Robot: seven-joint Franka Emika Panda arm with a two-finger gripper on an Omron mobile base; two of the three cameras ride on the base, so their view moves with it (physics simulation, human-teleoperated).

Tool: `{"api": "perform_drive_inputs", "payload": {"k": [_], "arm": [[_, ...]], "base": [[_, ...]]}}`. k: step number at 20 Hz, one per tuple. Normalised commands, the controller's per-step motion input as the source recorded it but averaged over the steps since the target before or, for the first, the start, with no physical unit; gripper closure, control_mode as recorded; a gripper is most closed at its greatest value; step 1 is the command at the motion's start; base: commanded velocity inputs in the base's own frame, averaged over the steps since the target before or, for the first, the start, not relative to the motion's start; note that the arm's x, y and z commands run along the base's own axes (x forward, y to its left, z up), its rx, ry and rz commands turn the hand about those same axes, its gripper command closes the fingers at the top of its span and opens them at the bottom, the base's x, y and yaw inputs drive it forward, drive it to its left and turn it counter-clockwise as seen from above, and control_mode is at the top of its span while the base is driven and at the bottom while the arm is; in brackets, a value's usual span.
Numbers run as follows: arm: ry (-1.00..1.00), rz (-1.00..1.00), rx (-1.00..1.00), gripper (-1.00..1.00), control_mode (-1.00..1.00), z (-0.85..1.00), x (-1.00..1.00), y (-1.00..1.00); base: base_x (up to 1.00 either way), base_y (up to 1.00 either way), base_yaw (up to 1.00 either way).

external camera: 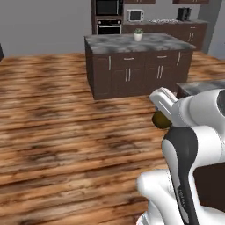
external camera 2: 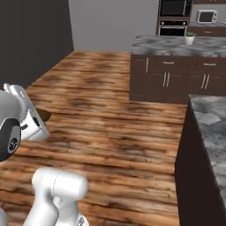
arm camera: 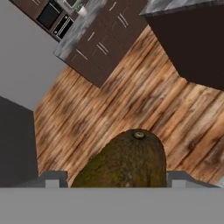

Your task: Transport the chicken drumstick and avocado to the fridge. Place the chicken drumstick on the rack containing meat and place the avocado on the rack containing the vegetable, ensuring meats and vegetables are on different racks.

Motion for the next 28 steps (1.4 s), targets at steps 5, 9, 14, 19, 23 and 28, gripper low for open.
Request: {"api": "perform_drive_inputs", "payload": {"k": [5, 9, 14, 19, 23, 28], "arm": [[0.00, 0.00, 0.00, 1.00, 1.00, 0.00, 0.00, 0.00], [0.00, 0.00, 0.00, 1.00, 1.00, 0.00, 0.00, 0.00], [0.00, 0.00, 0.00, 1.00, 1.00, 0.00, 0.00, 0.00], [0.00, 0.00, 0.00, 1.00, 1.00, 0.00, 0.00, 0.00], [0.00, 0.00, 0.00, 1.00, 1.00, 0.00, 0.00, 0.00], [0.00, 0.00, 0.00, 1.00, 1.00, 0.00, 0.00, 0.00]], "base": [[1.00, 0.78, -0.41], [1.00, 0.80, -0.46], [1.00, 0.69, -0.50], [1.00, 0.59, -0.51], [1.00, 0.59, -0.51], [1.00, 0.67, -0.51]]}}
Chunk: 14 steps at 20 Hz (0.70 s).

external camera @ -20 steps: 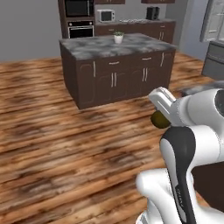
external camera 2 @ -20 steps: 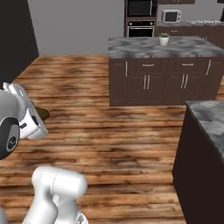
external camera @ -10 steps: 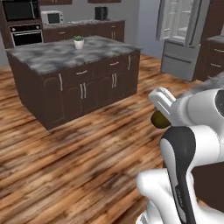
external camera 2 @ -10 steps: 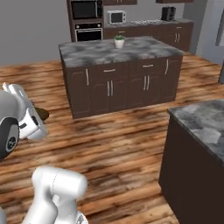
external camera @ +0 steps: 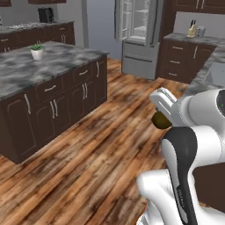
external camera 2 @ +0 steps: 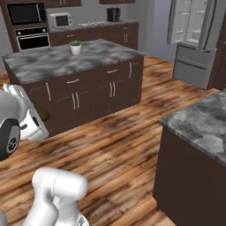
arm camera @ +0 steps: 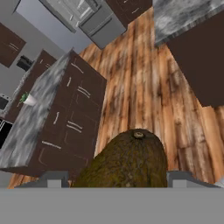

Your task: Transport the chicken drumstick and avocado to the fridge. Place the chicken drumstick on the rack containing meat and place the avocado on the rack containing the vegetable, ensuring meats and vegetables are on different racks.

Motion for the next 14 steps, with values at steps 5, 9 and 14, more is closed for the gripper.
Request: {"api": "perform_drive_inputs", "payload": {"k": [5, 9, 14], "arm": [[0.00, 0.00, 0.00, 1.00, 1.00, 0.00, 0.00, 0.00], [0.00, 0.00, 0.00, 1.00, 1.00, 0.00, 0.00, 0.00], [0.00, 0.00, 0.00, 1.00, 1.00, 0.00, 0.00, 0.00]], "base": [[1.00, 0.86, -0.45], [1.00, 0.90, -0.43], [1.00, 0.74, -0.38]]}}
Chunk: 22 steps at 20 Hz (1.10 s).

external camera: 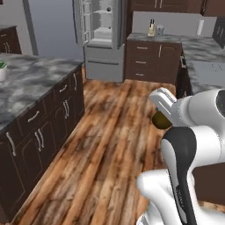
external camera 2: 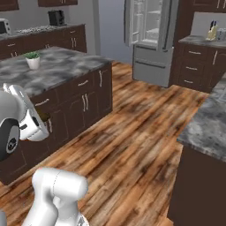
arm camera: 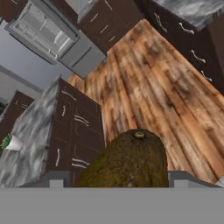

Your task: Transport the chicken drumstick and avocado to the fridge. Place the chicken drumstick on the rack containing meat and place the avocado on the rack containing the vegetable, ensuring meats and vegetables are on different racks.

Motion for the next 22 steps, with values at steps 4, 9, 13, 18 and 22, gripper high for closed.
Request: {"api": "perform_drive_inputs", "payload": {"k": [4, 9, 13, 18, 22], "arm": [[0.00, 0.00, 0.00, 1.00, 1.00, 0.00, 0.00, 0.00], [0.00, 0.00, 0.00, 1.00, 1.00, 0.00, 0.00, 0.00], [0.00, 0.00, 0.00, 1.00, 1.00, 0.00, 0.00, 0.00], [0.00, 0.00, 0.00, 1.00, 1.00, 0.00, 0.00, 0.00], [0.00, 0.00, 0.00, 1.00, 1.00, 0.00, 0.00, 0.00]], "base": [[1.00, 0.65, -0.36], [1.00, 0.33, -0.37], [1.00, 0.01, -0.27], [1.00, 0.38, -0.30], [1.00, 0.85, -0.28]]}}
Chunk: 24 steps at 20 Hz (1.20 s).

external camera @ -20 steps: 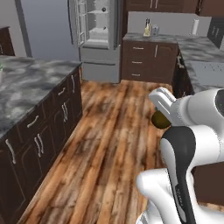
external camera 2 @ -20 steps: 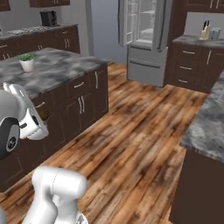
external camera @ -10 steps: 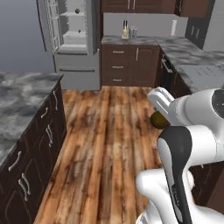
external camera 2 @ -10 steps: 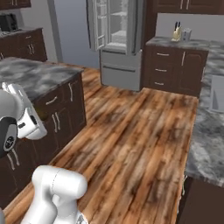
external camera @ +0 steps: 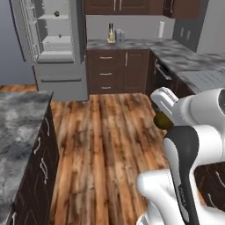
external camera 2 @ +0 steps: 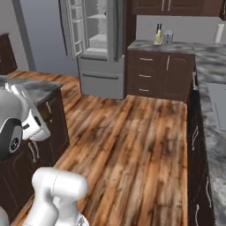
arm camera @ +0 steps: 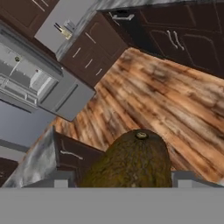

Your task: Transport the chicken drumstick and avocado to the fridge. Place the chicken drumstick on the rack containing meat and place the avocado on the rack containing the vegetable, ensuring meats and vegetables are on different racks.

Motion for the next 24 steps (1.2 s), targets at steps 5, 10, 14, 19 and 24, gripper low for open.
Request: {"api": "perform_drive_inputs", "payload": {"k": [5, 10, 14, 19, 24], "arm": [[0.00, 0.00, 0.00, 1.00, 1.00, 0.00, 0.00, 0.00], [0.00, 0.00, 0.00, 1.00, 1.00, 0.00, 0.00, 0.00], [0.00, 0.00, 0.00, 1.00, 1.00, 0.00, 0.00, 0.00], [0.00, 0.00, 0.00, 1.00, 1.00, 0.00, 0.00, 0.00], [0.00, 0.00, 0.00, 1.00, 1.00, 0.00, 0.00, 0.00]], "base": [[1.00, 0.18, -0.14], [1.00, -0.02, -0.02], [1.00, 0.11, -0.04], [1.00, 0.23, -0.04], [1.00, 0.22, -0.03]]}}
